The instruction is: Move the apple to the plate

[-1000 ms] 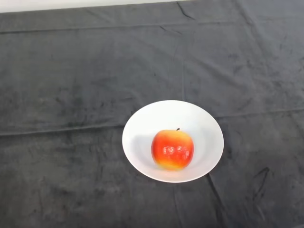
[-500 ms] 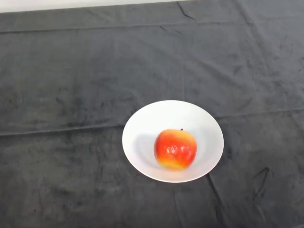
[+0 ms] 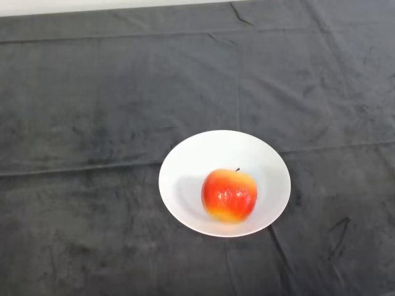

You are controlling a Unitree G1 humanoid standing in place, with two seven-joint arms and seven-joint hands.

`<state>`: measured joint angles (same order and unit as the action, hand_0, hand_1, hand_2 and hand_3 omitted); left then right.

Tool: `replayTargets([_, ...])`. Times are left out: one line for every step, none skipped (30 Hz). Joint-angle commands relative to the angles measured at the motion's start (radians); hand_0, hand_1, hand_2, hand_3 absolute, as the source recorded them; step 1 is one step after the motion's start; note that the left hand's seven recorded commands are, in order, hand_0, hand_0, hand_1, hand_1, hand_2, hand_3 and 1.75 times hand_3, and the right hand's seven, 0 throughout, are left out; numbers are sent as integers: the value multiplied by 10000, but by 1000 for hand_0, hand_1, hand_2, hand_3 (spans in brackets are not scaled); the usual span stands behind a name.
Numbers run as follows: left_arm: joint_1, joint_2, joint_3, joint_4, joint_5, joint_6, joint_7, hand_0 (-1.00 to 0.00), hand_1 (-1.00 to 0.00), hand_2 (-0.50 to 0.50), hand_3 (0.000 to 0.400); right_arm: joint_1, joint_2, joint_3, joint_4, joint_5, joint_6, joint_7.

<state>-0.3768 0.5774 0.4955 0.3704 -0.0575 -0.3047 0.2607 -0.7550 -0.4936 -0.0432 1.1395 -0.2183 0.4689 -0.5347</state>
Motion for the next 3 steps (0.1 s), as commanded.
replayTargets([-521,254,215,354,11,-117,-58,0,0,0,0,241,-69,0,223,-15,64,33])
replayTargets([-522,252,215,355,12,-118,-57,0,0,0,0,241,-69,1,223,-15,64,33])
replayTargets([-523,250,215,356,14,-120,-56,0,0,0,0,241,-69,1,223,-15,64,33])
